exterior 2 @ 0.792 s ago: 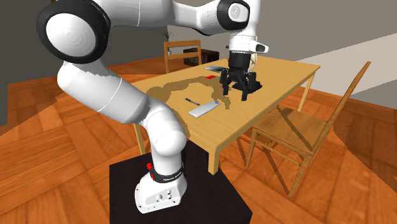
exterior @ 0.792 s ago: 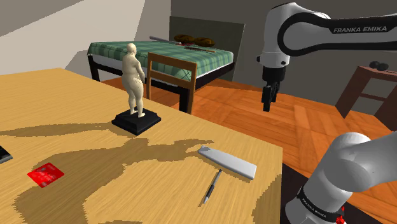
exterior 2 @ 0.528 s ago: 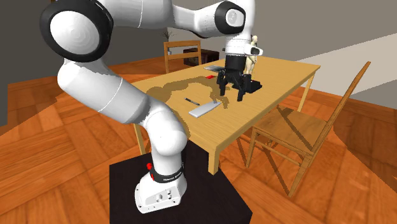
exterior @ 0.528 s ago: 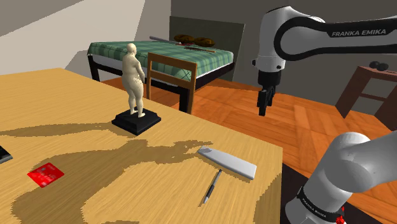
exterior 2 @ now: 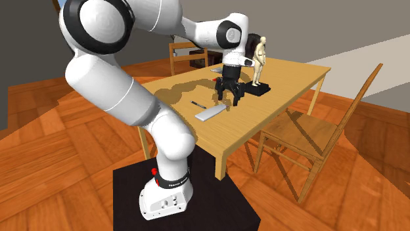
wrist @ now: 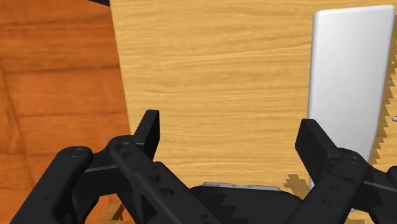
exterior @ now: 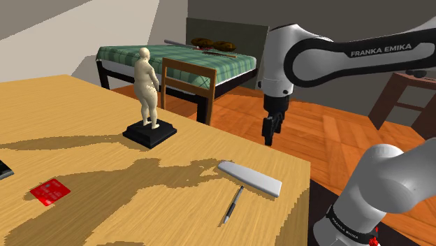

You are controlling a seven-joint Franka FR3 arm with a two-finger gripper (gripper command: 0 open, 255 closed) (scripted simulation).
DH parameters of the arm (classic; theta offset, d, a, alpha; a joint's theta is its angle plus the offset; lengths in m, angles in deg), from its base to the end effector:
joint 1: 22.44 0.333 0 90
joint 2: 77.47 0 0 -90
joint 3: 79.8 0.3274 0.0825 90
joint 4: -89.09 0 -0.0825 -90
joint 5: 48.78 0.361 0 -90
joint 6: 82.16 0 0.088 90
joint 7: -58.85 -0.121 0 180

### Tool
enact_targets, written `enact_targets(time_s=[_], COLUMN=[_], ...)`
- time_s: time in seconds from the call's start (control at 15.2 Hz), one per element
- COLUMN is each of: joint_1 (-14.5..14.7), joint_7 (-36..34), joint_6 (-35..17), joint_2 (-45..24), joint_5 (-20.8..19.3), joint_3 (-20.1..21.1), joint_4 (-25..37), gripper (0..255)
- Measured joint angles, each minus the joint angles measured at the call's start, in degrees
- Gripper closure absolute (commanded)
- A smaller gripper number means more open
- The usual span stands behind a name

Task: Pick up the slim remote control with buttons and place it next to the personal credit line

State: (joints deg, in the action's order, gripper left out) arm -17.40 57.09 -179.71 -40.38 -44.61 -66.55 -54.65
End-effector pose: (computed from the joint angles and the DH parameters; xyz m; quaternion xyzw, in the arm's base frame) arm 0.2885 0.1105 0.4799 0.9901 0.1070 -0.0789 0.0460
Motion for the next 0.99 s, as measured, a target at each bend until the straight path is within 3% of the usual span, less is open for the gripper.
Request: enact_targets(time_s=[0.59, 0.99], joint_1=[4.3, 4.8], joint_7=[-8.6, -9.7], joint_6=[-10.8, -15.4], joint_2=[-10.9, -13.4], joint_5=[6.6, 7.4], joint_3=[8.9, 10.5], joint_4=[1.3, -0.5], gripper=[0, 0])
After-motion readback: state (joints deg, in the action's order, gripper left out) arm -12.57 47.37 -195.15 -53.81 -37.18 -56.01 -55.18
